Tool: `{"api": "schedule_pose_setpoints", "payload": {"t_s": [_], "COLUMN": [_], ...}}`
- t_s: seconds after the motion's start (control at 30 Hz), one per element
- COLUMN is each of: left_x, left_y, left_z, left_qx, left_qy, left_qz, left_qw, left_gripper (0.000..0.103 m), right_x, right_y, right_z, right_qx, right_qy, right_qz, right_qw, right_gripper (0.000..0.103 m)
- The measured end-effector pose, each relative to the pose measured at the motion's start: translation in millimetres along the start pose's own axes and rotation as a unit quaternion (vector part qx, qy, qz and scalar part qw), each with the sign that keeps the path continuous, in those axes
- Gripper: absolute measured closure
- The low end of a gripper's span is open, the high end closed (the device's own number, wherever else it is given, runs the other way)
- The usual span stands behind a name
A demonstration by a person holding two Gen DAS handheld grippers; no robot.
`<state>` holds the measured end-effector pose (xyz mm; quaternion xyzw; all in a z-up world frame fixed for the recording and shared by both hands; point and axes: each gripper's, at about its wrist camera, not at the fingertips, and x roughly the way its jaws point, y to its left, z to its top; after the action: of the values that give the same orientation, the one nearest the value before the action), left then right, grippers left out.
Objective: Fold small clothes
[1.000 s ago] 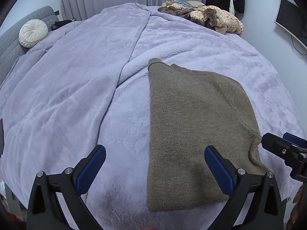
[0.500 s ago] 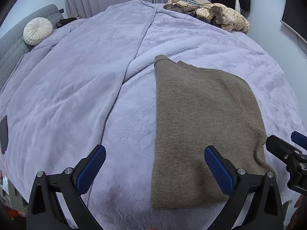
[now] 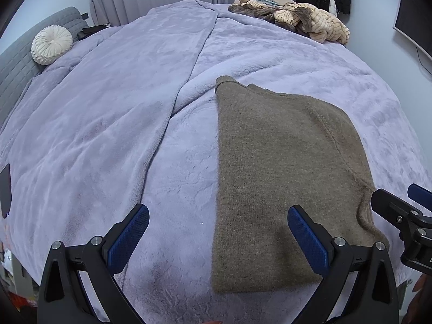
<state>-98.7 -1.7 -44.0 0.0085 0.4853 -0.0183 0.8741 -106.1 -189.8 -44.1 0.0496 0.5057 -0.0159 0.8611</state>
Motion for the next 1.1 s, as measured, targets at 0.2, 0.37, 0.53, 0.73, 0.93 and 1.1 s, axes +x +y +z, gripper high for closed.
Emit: {"api": "schedule_pose_setpoints", "payload": {"t_s": [0.2, 0.37, 0.53, 0.73, 0.93, 1.1], "left_x": [0.0, 0.0, 0.1, 0.0, -0.2, 1.6], "left_y": [0.4, 1.5, 1.3, 0.9, 1.0, 0.1], "left_z": [-1.0, -2.0, -2.4, -2.6, -3.0, -2.3], "left_qx": [-0.001, -0.002, -0.002, -0.002, -0.004, -0.003], "left_qy": [0.000, 0.000, 0.001, 0.001, 0.001, 0.003], "left_qz": [0.000, 0.003, 0.003, 0.003, 0.004, 0.006], "left_qw": [1.0000, 1.0000, 1.0000, 1.0000, 1.0000, 1.0000], "left_gripper": [0.000, 0.000, 0.000, 0.000, 0.000, 0.000], "right_x": [0.1, 0.2, 0.3, 0.5, 0.2, 0.4], "right_y": [0.6, 0.6, 0.6, 0.3, 0.4, 0.2], "right_z": [-1.1, -1.1, -1.4, -2.1, -2.3, -2.1], "right_qx": [0.000, 0.001, 0.001, 0.001, 0.001, 0.001], "right_qy": [0.000, 0.000, 0.001, 0.001, 0.001, 0.001], "right_qz": [0.000, 0.001, 0.000, 0.000, 0.000, 0.000], "right_qw": [1.000, 1.000, 1.000, 1.000, 1.000, 1.000], "right_gripper": [0.000, 0.000, 0.000, 0.000, 0.000, 0.000]}}
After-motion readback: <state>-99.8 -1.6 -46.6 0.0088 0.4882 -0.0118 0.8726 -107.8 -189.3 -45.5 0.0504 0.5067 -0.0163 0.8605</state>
